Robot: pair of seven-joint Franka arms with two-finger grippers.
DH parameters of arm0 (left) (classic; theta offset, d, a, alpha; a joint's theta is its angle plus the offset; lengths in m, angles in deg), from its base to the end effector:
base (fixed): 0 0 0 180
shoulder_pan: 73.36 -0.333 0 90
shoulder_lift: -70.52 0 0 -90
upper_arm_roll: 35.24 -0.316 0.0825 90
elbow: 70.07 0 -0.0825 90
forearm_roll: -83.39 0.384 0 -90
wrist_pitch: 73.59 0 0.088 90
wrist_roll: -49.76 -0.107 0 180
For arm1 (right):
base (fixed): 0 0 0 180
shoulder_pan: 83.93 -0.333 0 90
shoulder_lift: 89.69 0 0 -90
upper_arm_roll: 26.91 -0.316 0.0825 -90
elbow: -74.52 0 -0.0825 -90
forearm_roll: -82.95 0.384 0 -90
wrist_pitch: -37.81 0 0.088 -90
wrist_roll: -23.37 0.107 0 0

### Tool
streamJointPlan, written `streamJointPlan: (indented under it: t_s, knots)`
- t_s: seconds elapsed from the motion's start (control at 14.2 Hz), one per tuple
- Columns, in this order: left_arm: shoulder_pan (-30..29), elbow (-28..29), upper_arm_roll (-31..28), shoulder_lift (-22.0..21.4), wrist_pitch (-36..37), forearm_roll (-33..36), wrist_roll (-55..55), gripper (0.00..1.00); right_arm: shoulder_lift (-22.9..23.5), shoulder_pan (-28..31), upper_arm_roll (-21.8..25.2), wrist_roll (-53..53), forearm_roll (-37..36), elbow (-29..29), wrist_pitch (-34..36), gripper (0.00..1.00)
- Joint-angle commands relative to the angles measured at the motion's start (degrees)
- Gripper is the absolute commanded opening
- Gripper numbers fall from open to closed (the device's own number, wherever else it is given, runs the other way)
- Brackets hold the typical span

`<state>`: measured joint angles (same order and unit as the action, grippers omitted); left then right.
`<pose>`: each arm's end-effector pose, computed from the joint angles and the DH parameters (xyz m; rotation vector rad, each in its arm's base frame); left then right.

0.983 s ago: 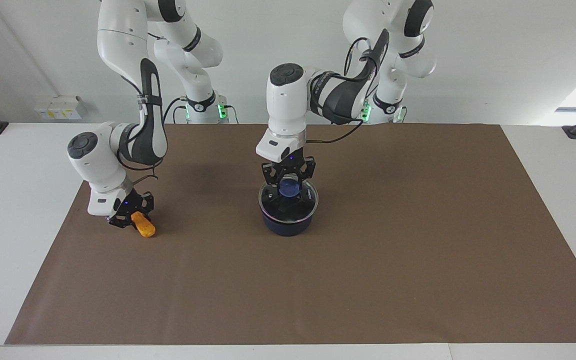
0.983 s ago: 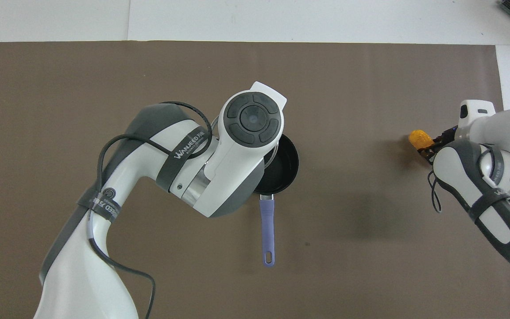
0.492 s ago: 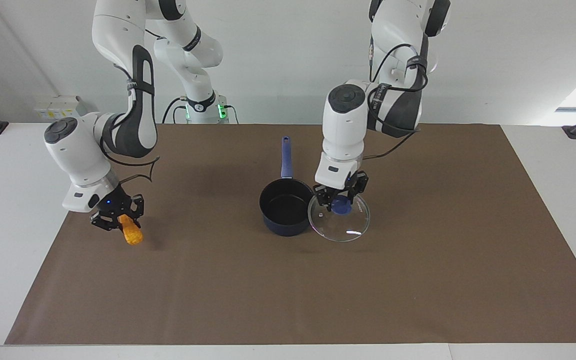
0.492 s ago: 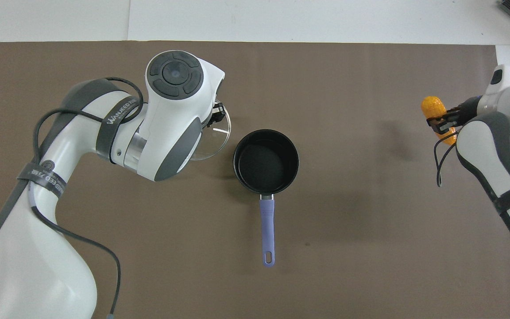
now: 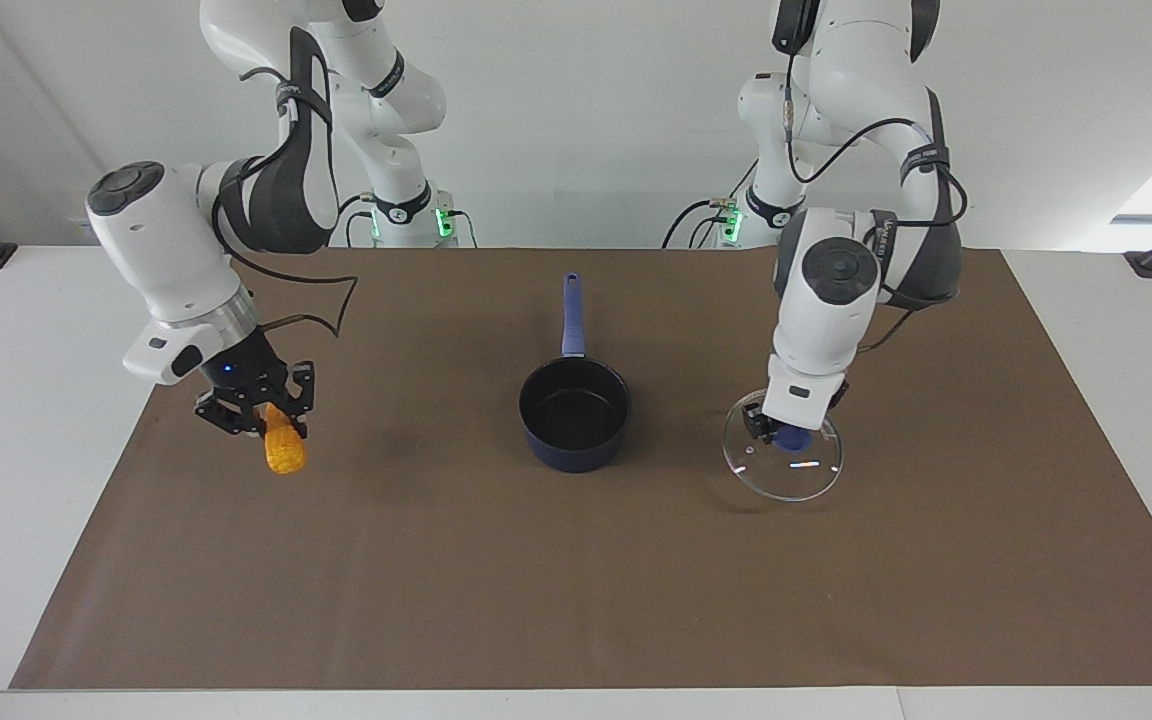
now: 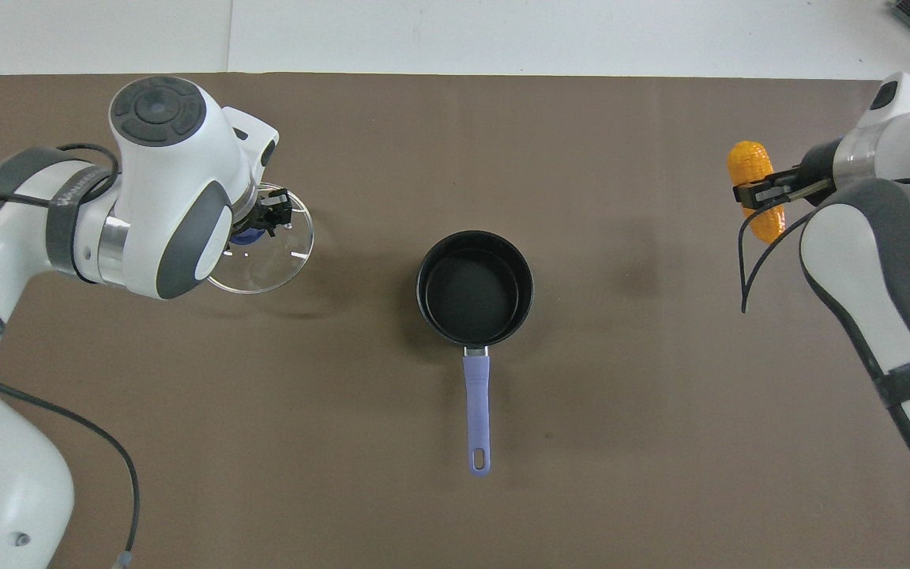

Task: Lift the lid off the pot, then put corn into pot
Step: 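Lift the glass lid off with the left gripper while the right gripper lifts the corn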

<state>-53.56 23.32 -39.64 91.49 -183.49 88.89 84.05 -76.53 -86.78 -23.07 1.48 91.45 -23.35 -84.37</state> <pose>0.6304 -0.1720 0.4029 -2.9719 -0.4332 0.0314 0.6475 -0.0014 0.4738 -3.0128 -0.4572 -0.3284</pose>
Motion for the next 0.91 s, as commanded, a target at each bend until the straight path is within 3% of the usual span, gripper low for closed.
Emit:
streamJointPlan:
  t_s: [0.0,0.21,0.56,0.84]
  knots:
    - [-3.8,6.2,0.8,-4.1,-2.8,1.2,-3.0,0.0,0.1,-4.2,0.0,9.6,-3.7,1.3,1.7,0.0]
    - [-8.1,12.3,0.6,-6.6,-8.4,1.3,-8.5,0.0,-0.6,-10.1,-0.2,22.5,-7.3,1.2,2.5,0.0]
    - [-14.6,22.3,0.6,-10.9,-17.3,1.3,-17.3,0.0,0.5,-17.6,-0.2,36.8,-6.7,2.4,5.2,0.0]
    - [-16.1,32.4,0.6,-15.6,-26.3,1.3,-18.3,0.0,9.9,-23.0,-0.2,49.2,-7.2,16.2,10.9,0.0]
